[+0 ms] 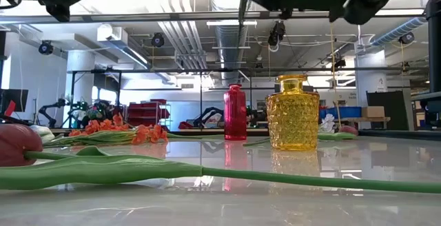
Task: Sort flowers into vase by color
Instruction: Put the bottom white flowers into the red vase
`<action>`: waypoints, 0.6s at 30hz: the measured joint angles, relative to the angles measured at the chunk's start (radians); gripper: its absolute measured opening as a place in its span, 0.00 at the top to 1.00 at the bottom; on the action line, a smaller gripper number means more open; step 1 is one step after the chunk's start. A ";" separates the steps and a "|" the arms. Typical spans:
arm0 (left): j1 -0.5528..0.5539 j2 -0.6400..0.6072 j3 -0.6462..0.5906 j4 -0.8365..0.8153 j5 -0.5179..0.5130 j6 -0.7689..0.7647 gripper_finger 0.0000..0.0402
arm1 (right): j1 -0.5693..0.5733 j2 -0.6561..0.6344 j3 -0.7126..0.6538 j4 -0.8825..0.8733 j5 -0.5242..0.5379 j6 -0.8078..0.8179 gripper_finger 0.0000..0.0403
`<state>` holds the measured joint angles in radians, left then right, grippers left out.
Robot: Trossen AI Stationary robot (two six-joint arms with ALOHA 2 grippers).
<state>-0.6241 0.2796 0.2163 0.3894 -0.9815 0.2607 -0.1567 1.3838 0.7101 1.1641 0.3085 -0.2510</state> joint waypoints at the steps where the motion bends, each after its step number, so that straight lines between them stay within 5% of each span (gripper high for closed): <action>1: 0.000 0.002 0.002 -0.009 0.000 -0.008 1.00 | -0.018 0.000 0.000 0.000 0.001 0.007 0.92; 18: 0.002 0.008 -0.002 -0.008 -0.006 -0.055 1.00 | -0.099 0.084 -0.002 -0.029 -0.046 0.115 0.92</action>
<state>-0.6216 0.2876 0.2146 0.3809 -0.9874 0.2055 -0.2562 1.4680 0.7086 1.1351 0.2623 -0.1365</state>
